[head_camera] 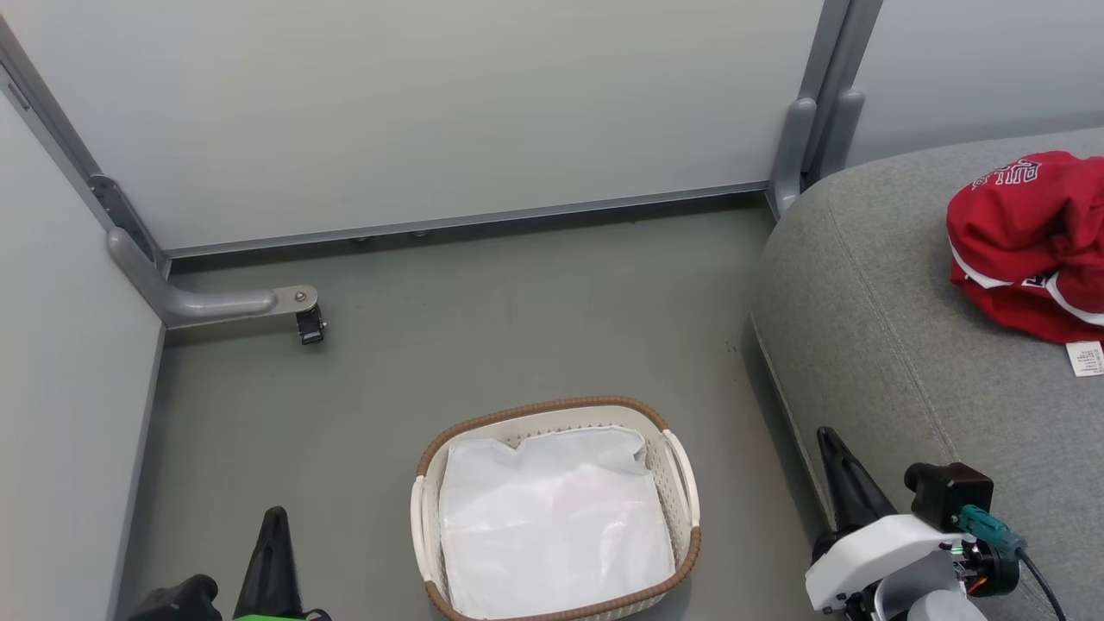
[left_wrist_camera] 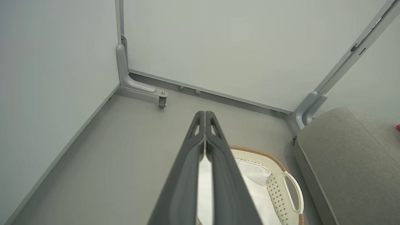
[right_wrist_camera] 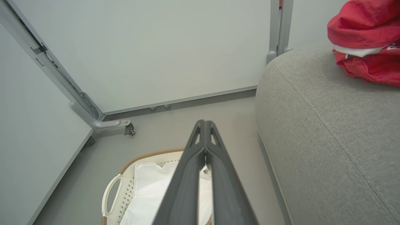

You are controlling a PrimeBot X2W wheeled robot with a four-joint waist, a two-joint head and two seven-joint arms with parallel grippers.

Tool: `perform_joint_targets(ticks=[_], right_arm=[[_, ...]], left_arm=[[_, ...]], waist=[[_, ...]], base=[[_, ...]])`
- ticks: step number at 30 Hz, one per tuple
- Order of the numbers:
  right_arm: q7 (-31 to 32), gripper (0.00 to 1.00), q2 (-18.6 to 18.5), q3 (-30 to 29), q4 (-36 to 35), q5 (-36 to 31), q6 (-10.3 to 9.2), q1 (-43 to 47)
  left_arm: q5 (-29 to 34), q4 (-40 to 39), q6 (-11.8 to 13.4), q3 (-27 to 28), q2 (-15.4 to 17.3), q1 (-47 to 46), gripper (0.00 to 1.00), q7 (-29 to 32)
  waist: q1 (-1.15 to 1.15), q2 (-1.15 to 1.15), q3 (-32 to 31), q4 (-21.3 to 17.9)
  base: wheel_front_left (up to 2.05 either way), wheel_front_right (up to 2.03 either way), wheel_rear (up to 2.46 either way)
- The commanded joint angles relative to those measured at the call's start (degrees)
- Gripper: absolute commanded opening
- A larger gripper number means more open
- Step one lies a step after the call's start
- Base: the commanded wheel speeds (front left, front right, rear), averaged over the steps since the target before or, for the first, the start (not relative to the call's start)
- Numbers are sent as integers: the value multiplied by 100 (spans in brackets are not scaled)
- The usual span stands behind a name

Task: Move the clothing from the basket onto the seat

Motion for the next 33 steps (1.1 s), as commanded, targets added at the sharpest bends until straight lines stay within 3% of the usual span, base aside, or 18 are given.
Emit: perform_joint_targets(ticks=[1, 33], right_arm=[[59, 0, -18, -56, -124, 274, -1, -89], [812, 0, -41, -489, -340, 3119, -3, -117]], left_arm=[[-252, -73, -49, 47, 14, -156, 0, 52], [-2868, -23, -207, 378, 19, -621, 0, 805]], waist=[[0, 0, 0, 1], [0, 0, -10, 14]], base=[[0, 0, 0], [0, 0, 0]])
